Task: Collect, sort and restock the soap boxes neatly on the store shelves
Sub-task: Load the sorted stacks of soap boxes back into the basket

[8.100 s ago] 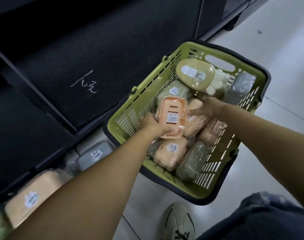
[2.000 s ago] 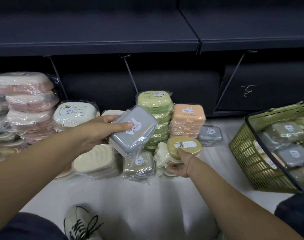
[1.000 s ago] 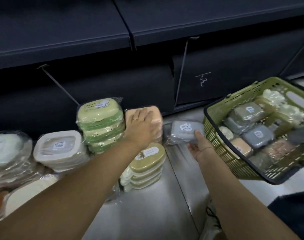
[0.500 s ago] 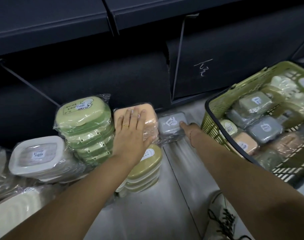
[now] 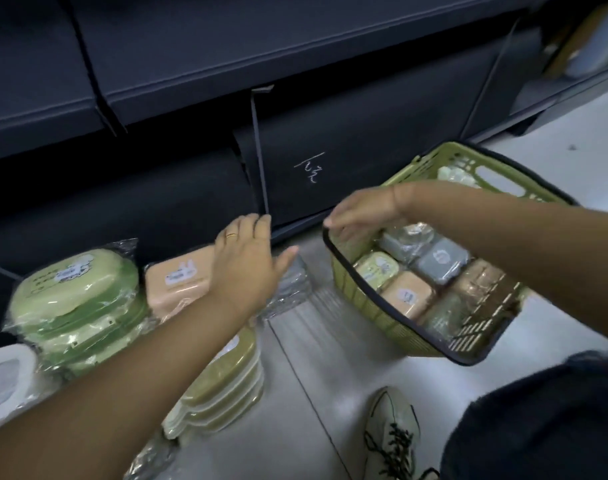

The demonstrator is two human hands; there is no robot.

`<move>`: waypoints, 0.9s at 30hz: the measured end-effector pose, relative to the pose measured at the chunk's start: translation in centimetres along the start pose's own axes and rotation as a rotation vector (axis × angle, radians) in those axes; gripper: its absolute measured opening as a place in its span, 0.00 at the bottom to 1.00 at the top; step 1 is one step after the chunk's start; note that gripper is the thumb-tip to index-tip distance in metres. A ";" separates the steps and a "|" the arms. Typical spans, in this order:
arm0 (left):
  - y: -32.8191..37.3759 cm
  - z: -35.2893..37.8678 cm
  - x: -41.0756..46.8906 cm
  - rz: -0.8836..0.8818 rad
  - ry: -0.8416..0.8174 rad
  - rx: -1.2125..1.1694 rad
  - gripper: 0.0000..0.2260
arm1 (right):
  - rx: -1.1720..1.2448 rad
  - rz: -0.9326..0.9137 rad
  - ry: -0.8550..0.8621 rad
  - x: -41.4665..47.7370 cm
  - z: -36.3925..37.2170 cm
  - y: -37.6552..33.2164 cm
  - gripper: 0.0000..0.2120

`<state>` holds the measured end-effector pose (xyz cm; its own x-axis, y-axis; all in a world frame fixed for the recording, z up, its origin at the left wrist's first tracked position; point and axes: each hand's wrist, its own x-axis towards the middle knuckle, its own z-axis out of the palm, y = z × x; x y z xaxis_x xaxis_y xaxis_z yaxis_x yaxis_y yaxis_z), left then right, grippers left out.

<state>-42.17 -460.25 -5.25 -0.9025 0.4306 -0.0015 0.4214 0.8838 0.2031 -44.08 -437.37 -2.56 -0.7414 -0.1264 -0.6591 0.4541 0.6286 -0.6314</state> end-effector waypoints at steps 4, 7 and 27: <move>8.9 2.2 3.6 0.208 -0.083 -0.227 0.27 | 0.120 0.098 0.350 -1.3 -7.2 8.5 0.23; 14.4 5.6 6.3 0.125 -0.353 -0.379 0.26 | 0.084 0.247 0.604 -0.9 -8.6 15.4 0.26; 17.0 21.2 13.2 -1.141 -0.652 -1.284 0.23 | 0.599 0.127 0.778 9.8 -7.8 25.7 0.45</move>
<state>-45.02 -435.63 -22.60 -0.3606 0.0621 -0.9306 -0.9025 0.2285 0.3650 -43.54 -416.45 -22.04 -0.6906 0.5891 -0.4196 0.5687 0.0838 -0.8182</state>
